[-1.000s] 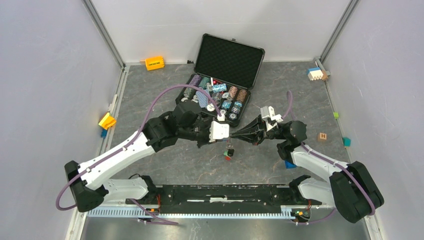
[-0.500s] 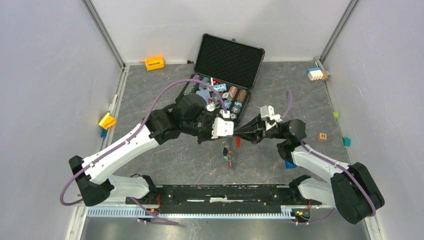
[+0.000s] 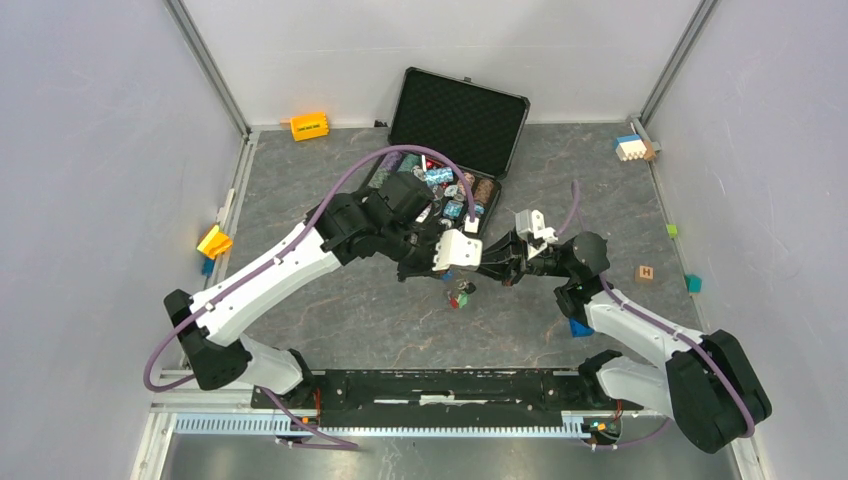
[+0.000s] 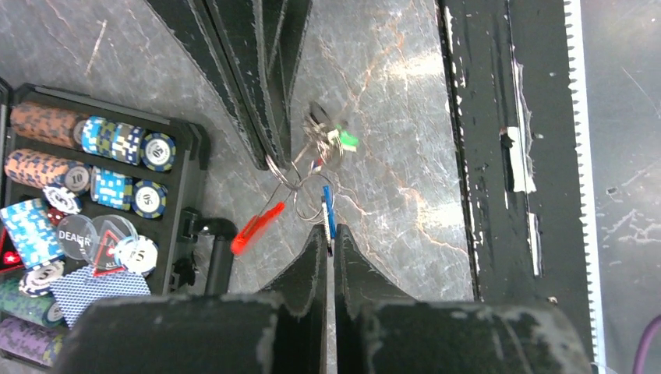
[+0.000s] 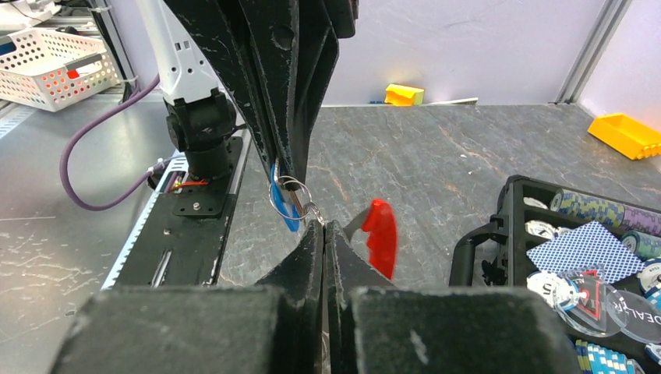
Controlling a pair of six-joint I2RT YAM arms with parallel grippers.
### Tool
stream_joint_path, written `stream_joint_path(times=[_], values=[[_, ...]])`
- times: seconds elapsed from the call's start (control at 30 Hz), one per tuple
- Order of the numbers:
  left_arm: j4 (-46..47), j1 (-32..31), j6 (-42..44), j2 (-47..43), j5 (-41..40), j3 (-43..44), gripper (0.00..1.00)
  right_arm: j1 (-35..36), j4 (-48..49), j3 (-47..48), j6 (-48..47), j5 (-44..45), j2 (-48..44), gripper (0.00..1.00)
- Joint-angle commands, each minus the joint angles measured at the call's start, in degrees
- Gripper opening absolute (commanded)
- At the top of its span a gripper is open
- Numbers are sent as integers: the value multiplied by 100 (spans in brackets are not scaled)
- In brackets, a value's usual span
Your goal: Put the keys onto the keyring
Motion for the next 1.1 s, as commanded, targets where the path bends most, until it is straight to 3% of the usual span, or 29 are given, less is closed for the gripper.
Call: stream_joint_path(times=[0.0, 0.03, 0.37, 0.63, 0.9, 1.07], values=[[-571, -17, 342, -32, 306, 392, 2, -35, -348, 159, -360, 262, -83, 0], [-612, -12, 353, -11, 292, 429, 2, -37, -366, 163, -371, 255, -79, 0], [-677, -15, 181, 207, 35, 1072, 2, -44, -521, 207, -465, 209, -187, 36], [-789, -18, 159, 569, -227, 1711, 2, -262, -897, 326, -632, 363, -369, 39], [-424, -11, -173, 1452, -326, 2625, 2, -990, -2785, 892, -1533, 1371, -894, 41], [-200, -19, -531, 2065, 53, 3271, 2, -1273, -4083, 1362, -2421, 2654, -1190, 41]])
